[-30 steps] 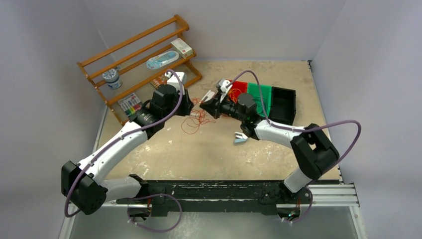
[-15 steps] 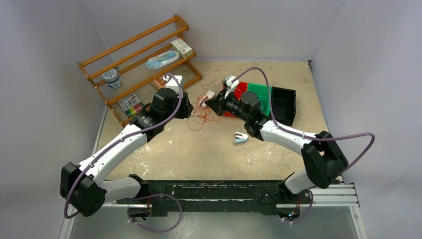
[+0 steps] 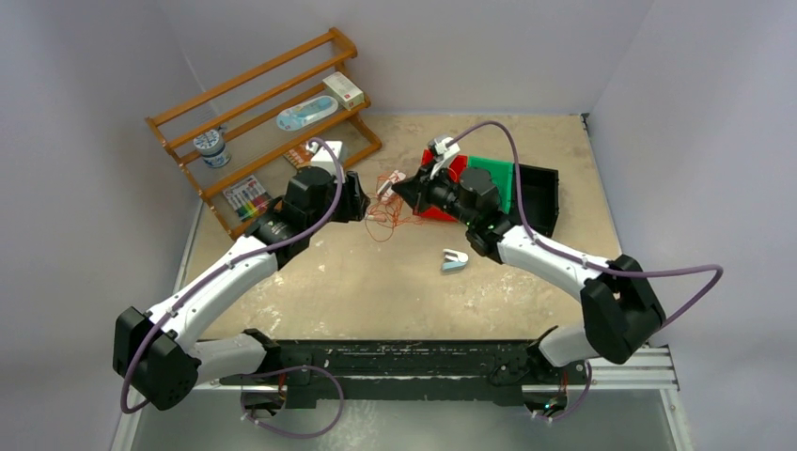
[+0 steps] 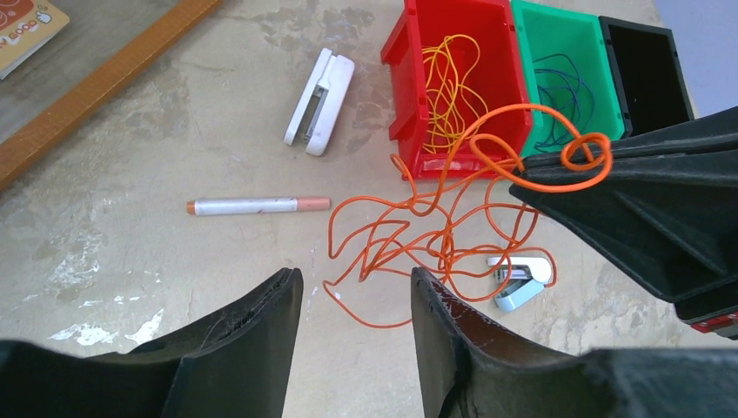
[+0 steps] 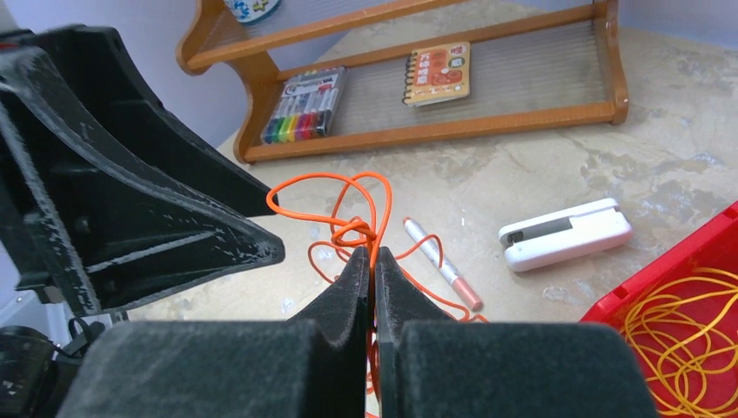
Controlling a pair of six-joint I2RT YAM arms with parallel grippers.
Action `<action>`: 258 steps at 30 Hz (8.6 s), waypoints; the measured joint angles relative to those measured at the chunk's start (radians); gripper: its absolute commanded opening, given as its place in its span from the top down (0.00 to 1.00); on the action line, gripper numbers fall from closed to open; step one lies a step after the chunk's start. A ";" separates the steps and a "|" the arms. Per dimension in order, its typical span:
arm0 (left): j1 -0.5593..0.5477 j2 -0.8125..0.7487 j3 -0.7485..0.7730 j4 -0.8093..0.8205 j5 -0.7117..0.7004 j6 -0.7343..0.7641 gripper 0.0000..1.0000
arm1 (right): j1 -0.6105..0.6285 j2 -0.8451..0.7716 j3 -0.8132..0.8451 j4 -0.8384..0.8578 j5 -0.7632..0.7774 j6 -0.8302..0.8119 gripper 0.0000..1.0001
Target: Untangle the cables
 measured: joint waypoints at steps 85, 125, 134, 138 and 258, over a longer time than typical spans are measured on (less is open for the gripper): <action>0.006 0.022 0.232 -0.050 0.189 0.080 1.00 | 0.006 0.135 0.098 0.269 -0.243 -0.224 0.52; 0.006 0.152 0.860 -0.245 -0.075 0.147 1.00 | 0.134 0.022 -0.278 0.358 -0.013 -0.145 0.45; 0.006 0.136 0.732 -0.224 -0.065 0.146 1.00 | 0.134 -0.344 -0.294 0.208 0.080 -0.272 0.32; 0.006 0.123 0.652 -0.208 -0.044 0.142 1.00 | 0.134 -0.472 -0.280 0.133 0.097 -0.325 0.26; 0.006 0.154 0.213 -0.141 -0.011 0.010 0.51 | -0.676 0.065 -0.047 -0.291 0.449 -0.001 0.89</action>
